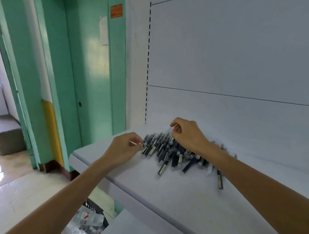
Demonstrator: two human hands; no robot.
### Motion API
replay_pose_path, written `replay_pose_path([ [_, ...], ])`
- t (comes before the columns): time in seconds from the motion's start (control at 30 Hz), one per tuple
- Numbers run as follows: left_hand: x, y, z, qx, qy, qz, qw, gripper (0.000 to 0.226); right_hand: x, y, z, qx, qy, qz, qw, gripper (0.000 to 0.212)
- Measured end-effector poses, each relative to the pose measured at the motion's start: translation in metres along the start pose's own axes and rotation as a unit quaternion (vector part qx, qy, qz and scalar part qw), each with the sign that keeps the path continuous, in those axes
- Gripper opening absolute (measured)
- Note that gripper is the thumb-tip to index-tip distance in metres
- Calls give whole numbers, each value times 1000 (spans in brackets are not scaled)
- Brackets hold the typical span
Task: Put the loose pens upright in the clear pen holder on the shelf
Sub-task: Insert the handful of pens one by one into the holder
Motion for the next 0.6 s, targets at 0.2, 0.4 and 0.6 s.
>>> replay_pose_path([
  [0.2,62,-25,10,57,-96,-36,993,28,25,-4,20,-44,-25,42,998,27],
  [0.4,93,-35,19,79,-198,-38,976,56,38,-22,36,-204,-80,50,974,29],
  [0.6,111,-44,5,87,-296,-39,950,47,39,-28,43,-260,-72,114,956,26],
])
Point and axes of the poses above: each hand's wrist, its own x-axis towards the middle knuckle, its own z-axis out of the palm, y = z × x, the point moved 3 cm from there along x, towards the middle knuckle, and after that the axes turned 13 degrees about -x, right-handed, at the moved point
